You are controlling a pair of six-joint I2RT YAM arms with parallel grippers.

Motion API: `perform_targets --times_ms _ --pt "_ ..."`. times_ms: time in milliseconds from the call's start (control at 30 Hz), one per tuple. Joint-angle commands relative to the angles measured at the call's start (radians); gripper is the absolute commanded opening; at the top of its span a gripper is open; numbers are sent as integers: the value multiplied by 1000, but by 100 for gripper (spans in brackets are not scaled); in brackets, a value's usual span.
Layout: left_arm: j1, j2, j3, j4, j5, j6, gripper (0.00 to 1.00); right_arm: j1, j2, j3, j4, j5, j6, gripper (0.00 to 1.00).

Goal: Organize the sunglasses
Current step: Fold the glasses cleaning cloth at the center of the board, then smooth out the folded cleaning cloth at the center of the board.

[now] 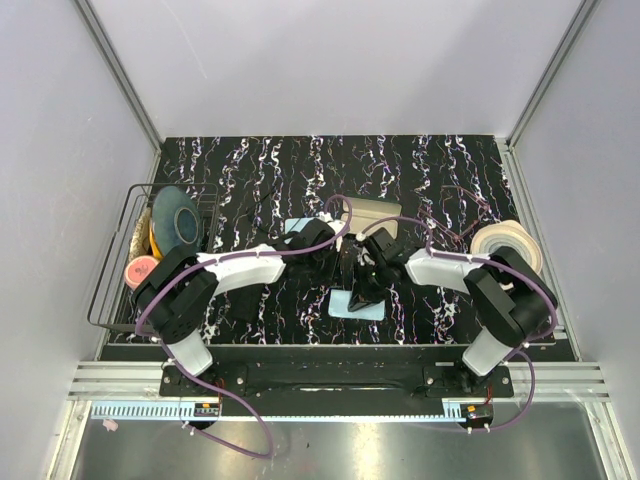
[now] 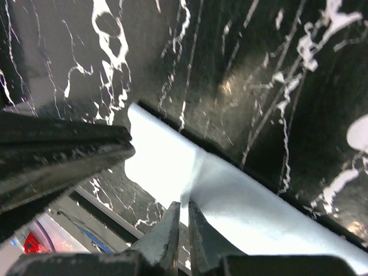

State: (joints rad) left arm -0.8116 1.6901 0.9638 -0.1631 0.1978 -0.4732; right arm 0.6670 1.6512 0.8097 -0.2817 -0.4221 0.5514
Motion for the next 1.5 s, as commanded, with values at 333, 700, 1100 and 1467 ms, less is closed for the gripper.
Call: perform_targets --times_ms 333,700,1100,1467 --pt "2 6 -11 76 66 -31 5 -4 -156 -41 -82 268 105 28" --pt "-8 66 -11 89 94 -53 5 -49 -160 -50 -122 476 157 30" --pt "-9 108 19 25 -18 -62 3 -56 -212 -41 -100 502 153 30" --pt "-8 131 69 -35 -129 -50 2 -84 -119 -23 -96 555 128 29"
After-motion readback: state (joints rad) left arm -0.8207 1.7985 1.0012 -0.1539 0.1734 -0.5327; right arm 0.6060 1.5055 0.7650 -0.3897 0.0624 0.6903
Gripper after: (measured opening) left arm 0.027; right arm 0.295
